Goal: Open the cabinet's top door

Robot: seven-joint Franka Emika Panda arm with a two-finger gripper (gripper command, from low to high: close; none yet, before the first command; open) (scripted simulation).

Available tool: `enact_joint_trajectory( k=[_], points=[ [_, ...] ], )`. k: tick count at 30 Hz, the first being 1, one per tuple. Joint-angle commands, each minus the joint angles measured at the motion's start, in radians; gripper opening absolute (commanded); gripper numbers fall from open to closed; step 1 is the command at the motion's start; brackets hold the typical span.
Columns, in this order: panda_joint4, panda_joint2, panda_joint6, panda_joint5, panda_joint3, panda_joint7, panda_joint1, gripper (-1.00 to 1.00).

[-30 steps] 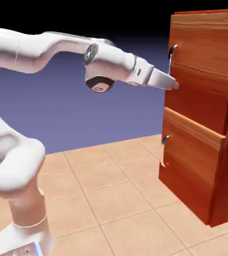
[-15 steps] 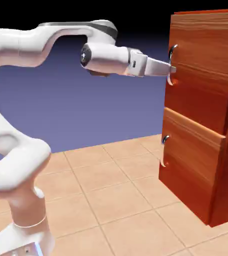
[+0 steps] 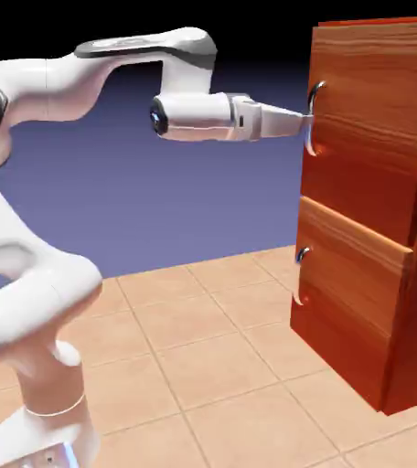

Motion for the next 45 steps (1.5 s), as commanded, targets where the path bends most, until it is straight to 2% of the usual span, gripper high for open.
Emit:
enact_joint_trajectory(
  k=[1, 7, 14, 15, 30, 45],
  points=[
    [0.012, -0.003, 0.001, 0.044, 0.016, -0.033, -0.016, 0.0],
    [0.079, -0.019, 0.005, 0.291, 0.109, -0.221, -0.104, 0.0],
    [0.222, 0.04, -0.004, 0.301, 0.267, -0.229, -0.316, 0.0],
    [0.222, 0.04, -0.004, 0.301, 0.267, -0.229, -0.316, -1.0],
    [0.022, 0.21, -0.11, 0.275, -0.129, -0.473, 0.192, -1.0],
    [-0.291, 0.082, -0.321, -0.28, -0.615, -0.113, 0.699, -1.0]
  ],
)
